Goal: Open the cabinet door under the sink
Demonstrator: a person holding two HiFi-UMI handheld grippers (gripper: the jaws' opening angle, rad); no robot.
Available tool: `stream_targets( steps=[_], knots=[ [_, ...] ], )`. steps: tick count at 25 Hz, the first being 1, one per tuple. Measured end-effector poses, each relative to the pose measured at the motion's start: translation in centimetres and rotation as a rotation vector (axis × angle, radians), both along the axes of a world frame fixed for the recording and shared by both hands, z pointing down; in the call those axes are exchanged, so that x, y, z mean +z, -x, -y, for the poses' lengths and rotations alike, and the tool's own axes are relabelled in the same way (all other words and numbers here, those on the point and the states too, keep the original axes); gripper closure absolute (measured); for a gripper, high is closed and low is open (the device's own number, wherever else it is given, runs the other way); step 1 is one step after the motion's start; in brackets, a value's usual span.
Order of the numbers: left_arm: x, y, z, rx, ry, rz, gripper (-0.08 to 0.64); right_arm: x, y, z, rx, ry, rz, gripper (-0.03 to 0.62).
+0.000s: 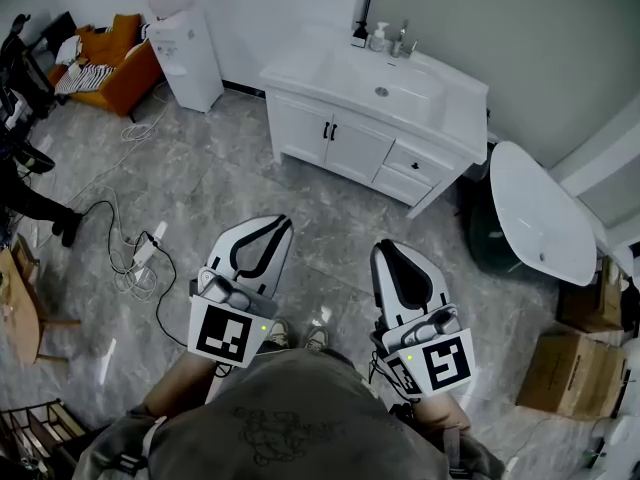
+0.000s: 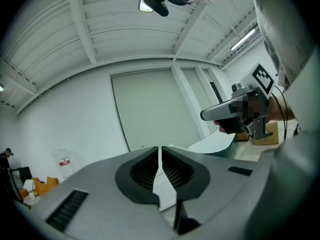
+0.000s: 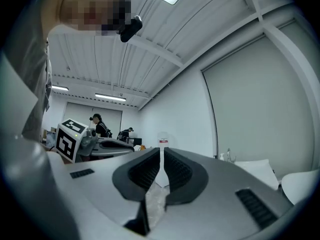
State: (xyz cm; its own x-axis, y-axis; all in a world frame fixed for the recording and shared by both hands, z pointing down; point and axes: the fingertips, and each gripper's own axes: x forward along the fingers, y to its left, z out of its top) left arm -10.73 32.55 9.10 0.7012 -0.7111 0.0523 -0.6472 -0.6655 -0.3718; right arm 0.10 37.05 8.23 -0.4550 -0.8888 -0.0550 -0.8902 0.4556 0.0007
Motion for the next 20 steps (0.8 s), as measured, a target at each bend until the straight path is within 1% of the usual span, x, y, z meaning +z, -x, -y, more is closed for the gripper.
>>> stream_targets(
  steps=[9,13,20],
  knots=[
    [1.1,-2.5,0.5,-0.049,0.014,-0.002,0.528,1.6,-2.5,0.9,-0.047,0.021,0.019,0.551],
    [1.9,-3.6,0.4,-0.056,0.015,0.003,0.528,2.5,-3.3,1.4,-0.064,0.028,0.026,0.551],
    [1.9,-3.7,2.1,-0.074,0.003,-0.021,0.528,2.4,-3.3,3.0,-0.080,0.009,0.009,0.551]
  ],
)
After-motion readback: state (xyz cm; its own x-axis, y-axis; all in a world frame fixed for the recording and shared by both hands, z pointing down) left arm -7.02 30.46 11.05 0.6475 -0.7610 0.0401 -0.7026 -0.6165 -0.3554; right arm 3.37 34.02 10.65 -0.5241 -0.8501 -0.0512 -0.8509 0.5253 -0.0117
